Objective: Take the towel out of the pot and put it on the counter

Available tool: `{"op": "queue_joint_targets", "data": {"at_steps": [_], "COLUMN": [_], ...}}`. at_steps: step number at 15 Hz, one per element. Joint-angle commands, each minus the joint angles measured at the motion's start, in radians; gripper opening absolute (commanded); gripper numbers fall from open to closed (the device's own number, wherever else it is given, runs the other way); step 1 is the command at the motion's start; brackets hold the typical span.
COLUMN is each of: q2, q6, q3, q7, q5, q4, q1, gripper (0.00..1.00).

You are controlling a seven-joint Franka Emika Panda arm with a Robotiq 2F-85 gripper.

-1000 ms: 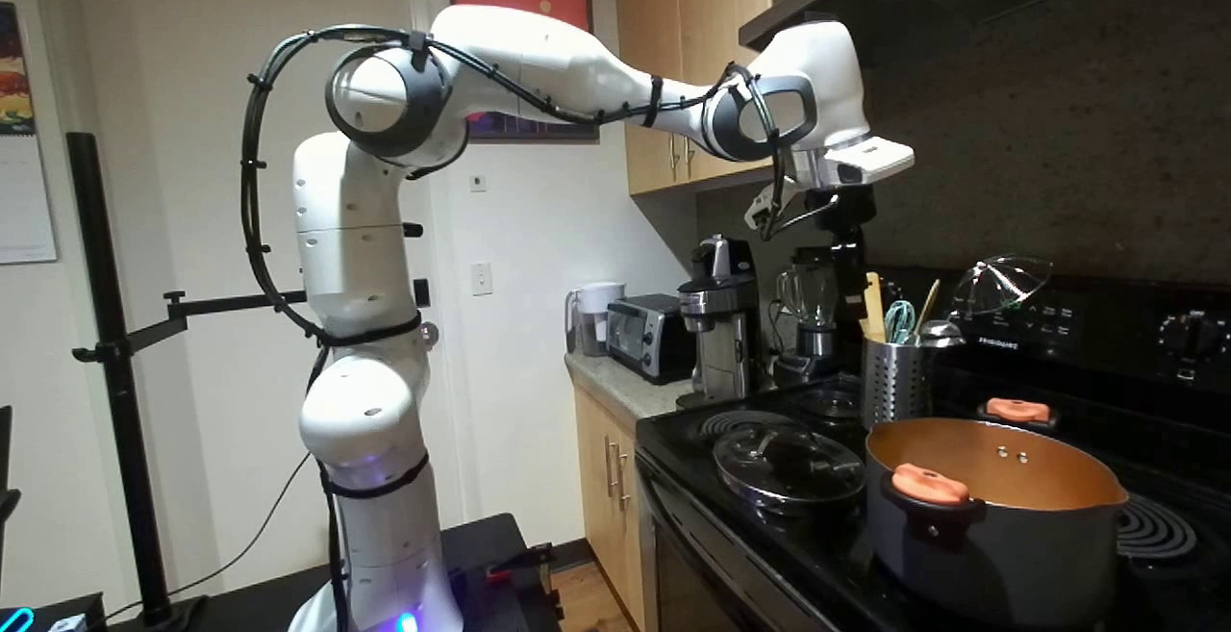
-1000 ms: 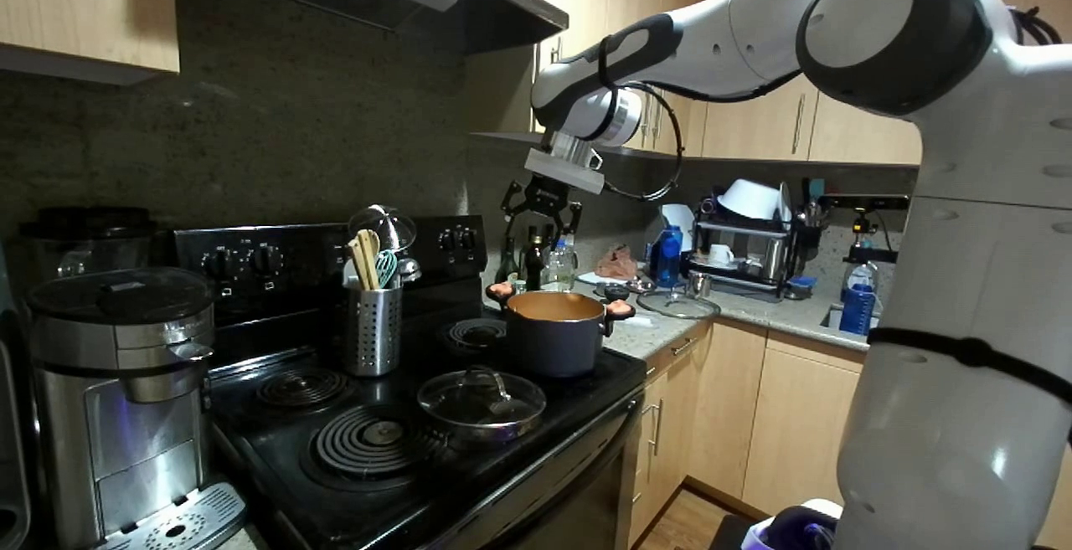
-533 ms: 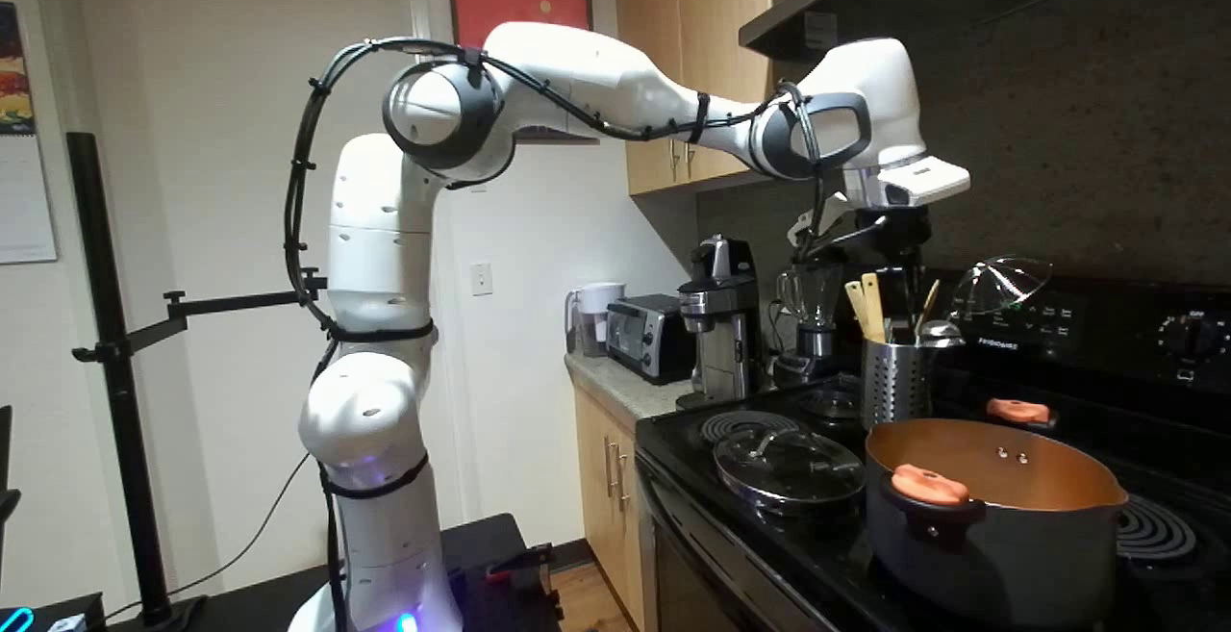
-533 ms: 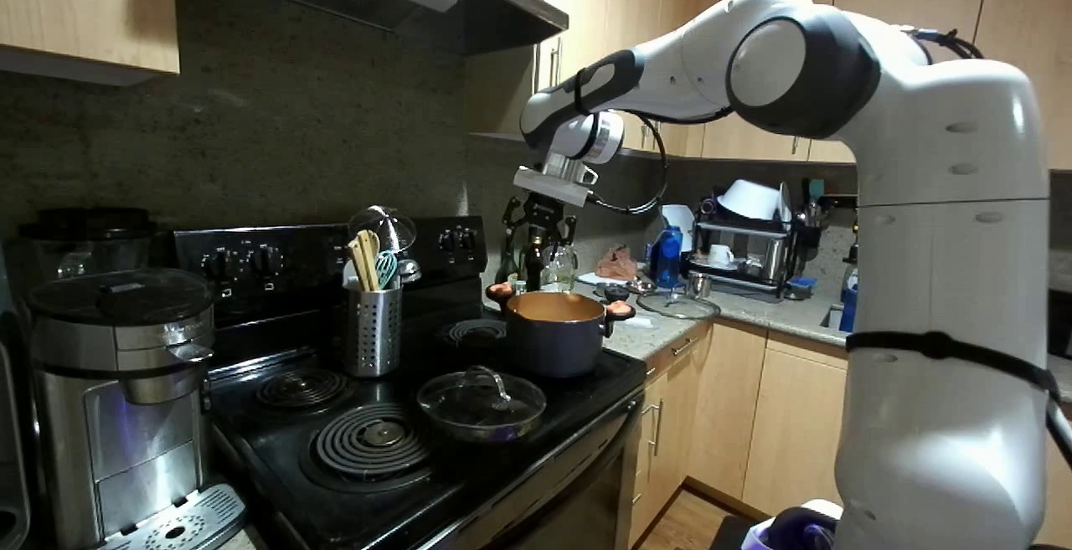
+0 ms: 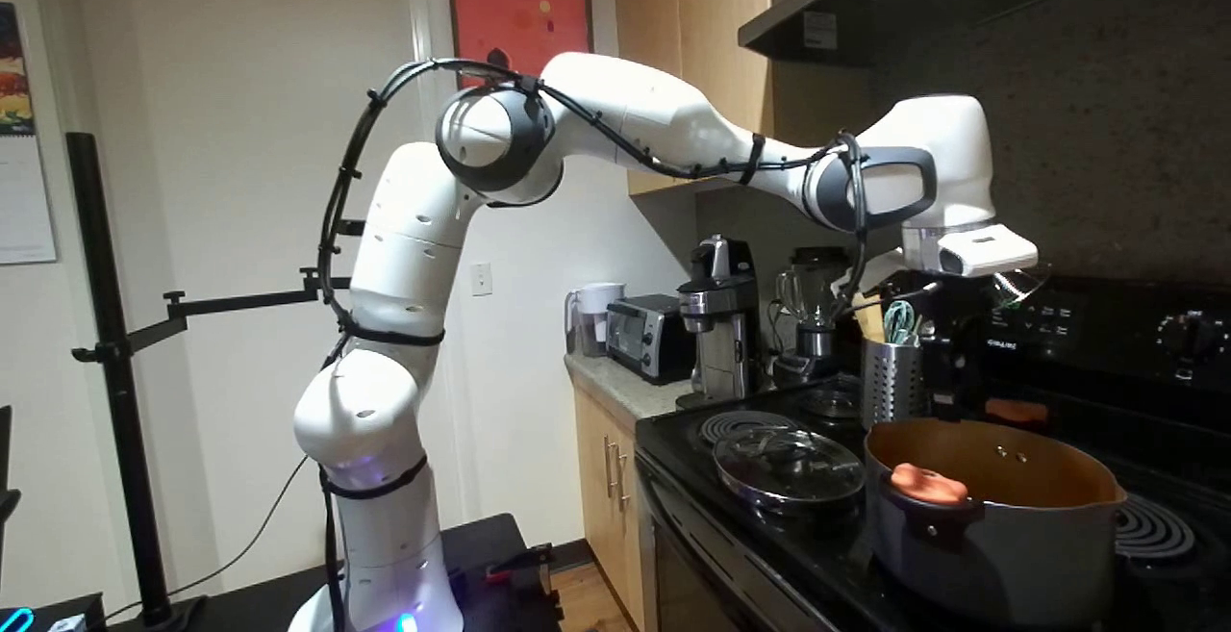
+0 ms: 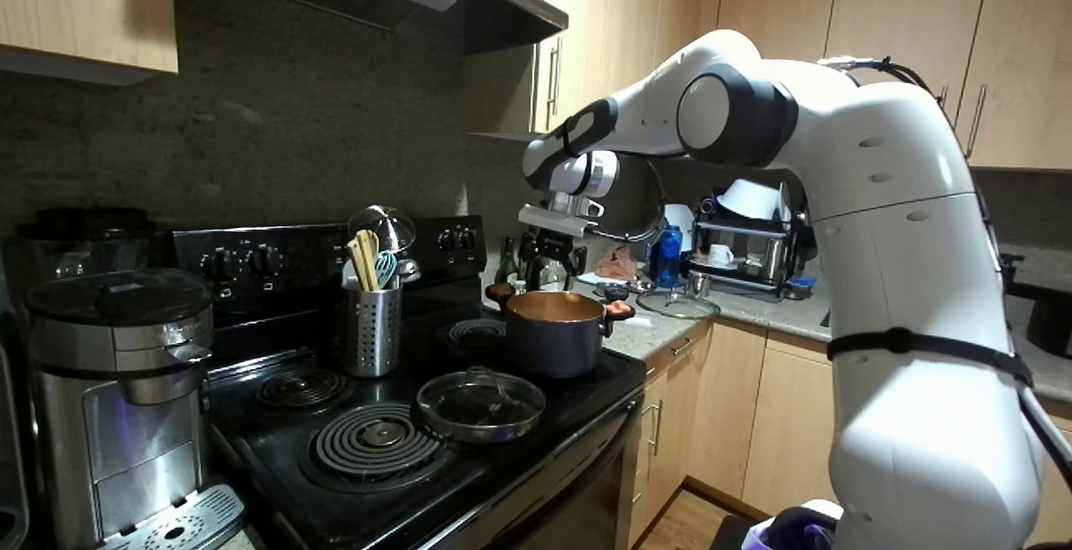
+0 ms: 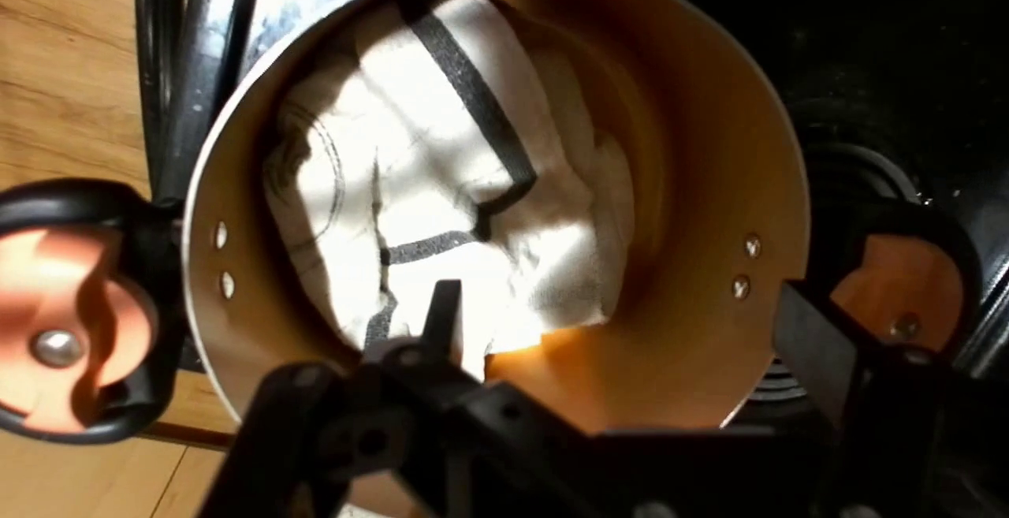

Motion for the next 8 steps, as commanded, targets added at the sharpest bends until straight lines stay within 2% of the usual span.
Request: {"op": "queue_joint_targets", "data": {"at_steps": [1, 8], "q2": [0.041, 0.063], "q6": [-0.045, -0.035], "q3": [-0.003, 0.0], "q7": [0.025, 0.022], "q5": [0.041, 0.128], "q4": [0.059, 0.038], "q1": [-0.025, -0.063], "gripper": [1.0, 1.0]}}
